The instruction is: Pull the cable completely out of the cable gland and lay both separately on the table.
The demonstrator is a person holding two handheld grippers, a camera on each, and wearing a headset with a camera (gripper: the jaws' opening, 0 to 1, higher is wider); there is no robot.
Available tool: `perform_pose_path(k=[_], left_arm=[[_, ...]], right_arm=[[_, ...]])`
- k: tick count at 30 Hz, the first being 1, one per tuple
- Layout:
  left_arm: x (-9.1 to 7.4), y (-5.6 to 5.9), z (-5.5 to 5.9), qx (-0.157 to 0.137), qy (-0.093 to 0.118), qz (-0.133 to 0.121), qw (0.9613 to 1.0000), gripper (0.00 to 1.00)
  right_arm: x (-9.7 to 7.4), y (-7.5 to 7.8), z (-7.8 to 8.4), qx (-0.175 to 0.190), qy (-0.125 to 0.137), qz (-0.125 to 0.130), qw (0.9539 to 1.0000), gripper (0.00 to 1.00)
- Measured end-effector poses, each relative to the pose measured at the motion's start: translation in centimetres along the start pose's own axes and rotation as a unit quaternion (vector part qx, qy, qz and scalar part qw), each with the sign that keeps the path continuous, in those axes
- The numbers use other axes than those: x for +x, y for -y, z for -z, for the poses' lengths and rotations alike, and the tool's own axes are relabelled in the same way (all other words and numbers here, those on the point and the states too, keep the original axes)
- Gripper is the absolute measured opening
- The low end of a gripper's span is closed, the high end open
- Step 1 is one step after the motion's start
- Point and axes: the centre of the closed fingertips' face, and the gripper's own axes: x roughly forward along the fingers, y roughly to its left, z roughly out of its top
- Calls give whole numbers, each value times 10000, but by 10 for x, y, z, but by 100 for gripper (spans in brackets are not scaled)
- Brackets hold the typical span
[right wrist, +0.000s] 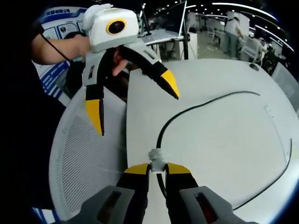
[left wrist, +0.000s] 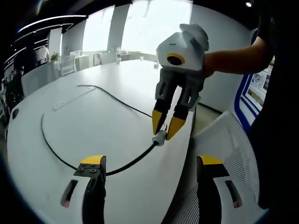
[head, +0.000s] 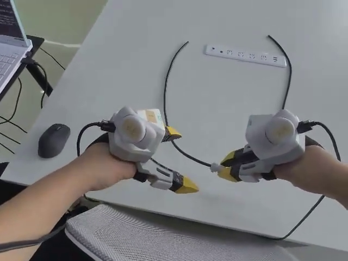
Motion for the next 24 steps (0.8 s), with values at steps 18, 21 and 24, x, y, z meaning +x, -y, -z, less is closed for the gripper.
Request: perform_pose_path(k=[18,21,24], left_arm=[[21,20,-38,16,463,428,9980,64],[23,22,-41,-40,522,542,9972,60],[23,25,-47,-124,633,655,9958,56]], right_arm=[[-40,-7,-19,-532,216,-8,9983,7],[-43,-8,-20,-627,253,6,9977,7],[-47,-11,-22,-751,276,5,9968,7]])
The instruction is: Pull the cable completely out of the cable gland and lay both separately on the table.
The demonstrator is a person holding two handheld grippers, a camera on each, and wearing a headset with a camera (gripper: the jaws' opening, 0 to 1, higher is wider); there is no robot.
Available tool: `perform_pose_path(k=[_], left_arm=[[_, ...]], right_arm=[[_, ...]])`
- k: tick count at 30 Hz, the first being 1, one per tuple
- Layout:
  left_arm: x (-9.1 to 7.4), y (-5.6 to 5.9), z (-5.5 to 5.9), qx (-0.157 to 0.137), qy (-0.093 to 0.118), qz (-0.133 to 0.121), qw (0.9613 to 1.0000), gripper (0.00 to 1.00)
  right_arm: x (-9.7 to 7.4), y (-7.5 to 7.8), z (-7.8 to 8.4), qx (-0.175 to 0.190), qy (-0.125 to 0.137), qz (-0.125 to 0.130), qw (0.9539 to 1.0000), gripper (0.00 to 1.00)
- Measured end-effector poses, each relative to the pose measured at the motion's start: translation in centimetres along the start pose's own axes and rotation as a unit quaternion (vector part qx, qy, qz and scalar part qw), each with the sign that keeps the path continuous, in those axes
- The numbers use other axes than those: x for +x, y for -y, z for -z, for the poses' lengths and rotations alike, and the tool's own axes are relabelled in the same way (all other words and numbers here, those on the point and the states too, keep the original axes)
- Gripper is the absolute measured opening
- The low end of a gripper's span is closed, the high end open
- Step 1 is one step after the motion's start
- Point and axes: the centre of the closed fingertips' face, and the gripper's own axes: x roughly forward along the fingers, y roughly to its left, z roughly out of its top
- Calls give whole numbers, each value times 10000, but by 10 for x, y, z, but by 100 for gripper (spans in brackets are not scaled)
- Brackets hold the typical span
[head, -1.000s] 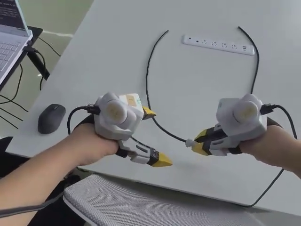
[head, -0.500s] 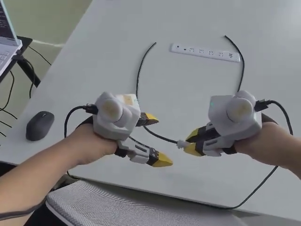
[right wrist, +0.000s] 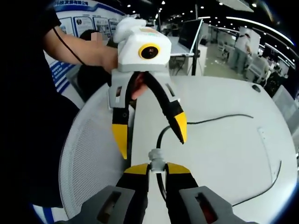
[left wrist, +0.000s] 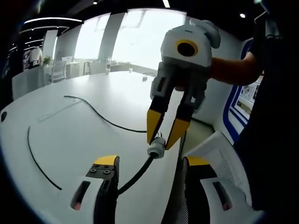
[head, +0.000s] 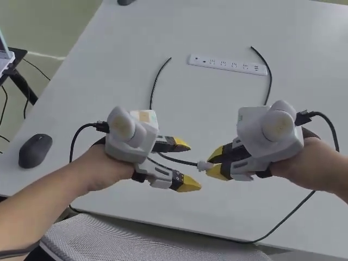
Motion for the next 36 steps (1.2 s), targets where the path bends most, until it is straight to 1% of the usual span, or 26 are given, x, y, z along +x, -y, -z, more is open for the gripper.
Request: perform_pose_path(k=[4,8,14,16,20,22,26,28,30,32,34,36], left_arm=[[1,2,-4,-36,79,41,10000,49],[1,6,-6,-22,144,107,9998,43],[3,15,-6,63,139,256,9996,31],[3,17,-7,40,153,302,9994,26],[4,21,-7,34,155,382,9991,24],[4,22,-9,34,202,405,9990,23],[3,22,-10,84,217,428,9988,17],[3,23,-11,81,235,455,9987,17],[3,25,-11,121,255,481,9984,16],[3,28,-11,226,256,514,9981,16],[4,31,-10,339,253,505,9978,16],[4,30,-11,422,266,454,9977,16]], right_arm=[[-4,-2,-3,-93,74,-9,9999,7],[-6,-5,-5,-106,154,-87,9998,7],[-7,-9,-5,-197,151,-129,9996,7],[-7,-10,-5,-228,151,-133,9995,7],[-7,-10,-4,-277,159,-135,9994,7],[-7,-9,-4,-309,151,-123,9993,7],[-7,-10,-3,-334,182,-136,9992,7],[-7,-10,-3,-314,209,-144,9992,7],[-8,-10,-3,-293,242,-160,9992,7],[-8,-13,-2,-252,260,-231,9991,7],[-8,-14,-1,-233,282,-270,9990,7],[-9,-15,-1,-262,320,-252,9988,7]])
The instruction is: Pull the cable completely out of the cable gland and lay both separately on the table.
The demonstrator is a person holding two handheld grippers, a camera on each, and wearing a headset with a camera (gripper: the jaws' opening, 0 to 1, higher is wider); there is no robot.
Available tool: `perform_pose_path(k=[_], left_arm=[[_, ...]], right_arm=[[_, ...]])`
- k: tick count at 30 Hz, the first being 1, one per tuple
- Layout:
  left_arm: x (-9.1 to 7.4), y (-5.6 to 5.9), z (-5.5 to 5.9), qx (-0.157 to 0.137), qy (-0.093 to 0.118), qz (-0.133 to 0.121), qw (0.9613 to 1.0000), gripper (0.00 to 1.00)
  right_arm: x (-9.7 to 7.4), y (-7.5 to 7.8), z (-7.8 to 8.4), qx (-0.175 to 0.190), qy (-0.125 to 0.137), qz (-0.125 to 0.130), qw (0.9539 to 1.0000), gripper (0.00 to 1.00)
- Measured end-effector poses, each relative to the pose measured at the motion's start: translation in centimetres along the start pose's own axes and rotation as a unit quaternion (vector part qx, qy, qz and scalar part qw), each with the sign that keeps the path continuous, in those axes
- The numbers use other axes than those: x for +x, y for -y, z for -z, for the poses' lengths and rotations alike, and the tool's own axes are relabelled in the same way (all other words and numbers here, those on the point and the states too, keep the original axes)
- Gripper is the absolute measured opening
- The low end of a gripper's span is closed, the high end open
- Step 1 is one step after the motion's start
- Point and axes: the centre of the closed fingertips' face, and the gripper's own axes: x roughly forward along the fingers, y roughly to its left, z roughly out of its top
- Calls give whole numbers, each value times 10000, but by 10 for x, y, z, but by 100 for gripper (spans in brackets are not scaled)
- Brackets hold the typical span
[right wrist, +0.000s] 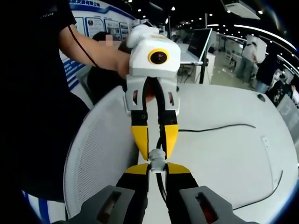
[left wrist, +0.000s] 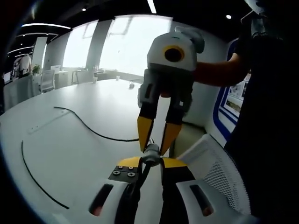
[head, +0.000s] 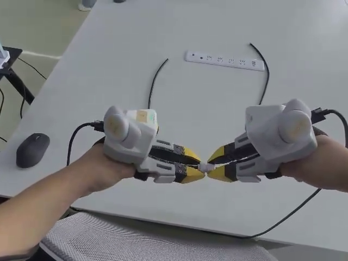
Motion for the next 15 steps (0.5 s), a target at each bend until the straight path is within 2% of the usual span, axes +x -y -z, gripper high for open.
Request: perform_pose_path(k=[7,10,15], left_arm=[[-2,-3,-3,-70,-25,-73,9999,15],[-5,-5,-7,-141,-48,-99,9998,15],[-11,-9,-16,-284,45,-109,9995,15]], right_arm=[[-3,0,-3,-79,224,0,9997,8],[-6,2,-7,-55,349,34,9994,8],[-12,8,-18,46,620,67,9980,9]])
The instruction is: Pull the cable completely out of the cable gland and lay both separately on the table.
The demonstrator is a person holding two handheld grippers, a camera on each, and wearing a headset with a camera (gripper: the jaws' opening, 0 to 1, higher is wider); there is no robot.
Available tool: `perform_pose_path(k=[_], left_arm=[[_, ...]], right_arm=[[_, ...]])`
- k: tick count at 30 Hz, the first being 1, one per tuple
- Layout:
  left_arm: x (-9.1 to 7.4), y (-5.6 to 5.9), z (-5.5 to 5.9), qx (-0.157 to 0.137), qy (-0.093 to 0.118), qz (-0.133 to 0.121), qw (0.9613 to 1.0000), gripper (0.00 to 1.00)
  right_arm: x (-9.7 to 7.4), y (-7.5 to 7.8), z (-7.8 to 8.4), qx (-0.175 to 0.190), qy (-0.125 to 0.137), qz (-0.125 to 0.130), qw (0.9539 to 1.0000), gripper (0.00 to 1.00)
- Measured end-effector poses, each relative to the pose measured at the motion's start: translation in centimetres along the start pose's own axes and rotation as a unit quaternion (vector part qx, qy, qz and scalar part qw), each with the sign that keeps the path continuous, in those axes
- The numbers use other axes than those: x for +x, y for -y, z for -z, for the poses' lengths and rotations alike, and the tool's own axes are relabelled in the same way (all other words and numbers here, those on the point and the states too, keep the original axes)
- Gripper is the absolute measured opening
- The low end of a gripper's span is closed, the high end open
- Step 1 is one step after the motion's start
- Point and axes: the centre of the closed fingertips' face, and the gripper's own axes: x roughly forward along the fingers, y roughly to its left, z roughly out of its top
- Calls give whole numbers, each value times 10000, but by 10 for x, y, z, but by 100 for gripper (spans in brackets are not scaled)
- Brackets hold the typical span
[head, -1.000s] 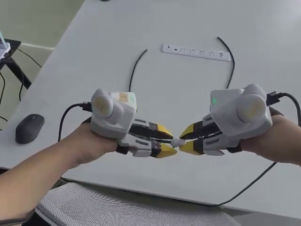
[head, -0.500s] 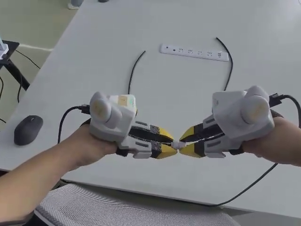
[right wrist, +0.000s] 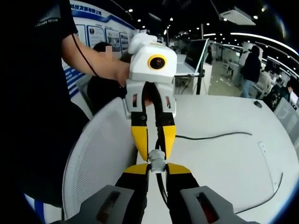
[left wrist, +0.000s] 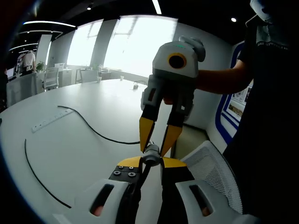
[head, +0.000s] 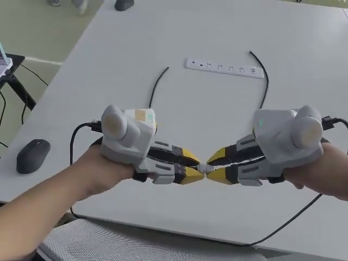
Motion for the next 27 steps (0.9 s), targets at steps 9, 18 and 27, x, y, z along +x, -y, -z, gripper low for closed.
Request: perform_pose_path(k=[9,18,27], left_arm=[[-5,-2,-13,241,40,-119,9996,15],[-7,1,-16,497,-5,-118,9987,15],[-6,6,-18,718,6,-59,9974,15]], right_arm=[[-11,9,-8,584,439,-109,9973,12],[-21,14,-15,2217,1280,-795,9634,15],[-17,13,-14,3317,1783,-1562,9131,12]])
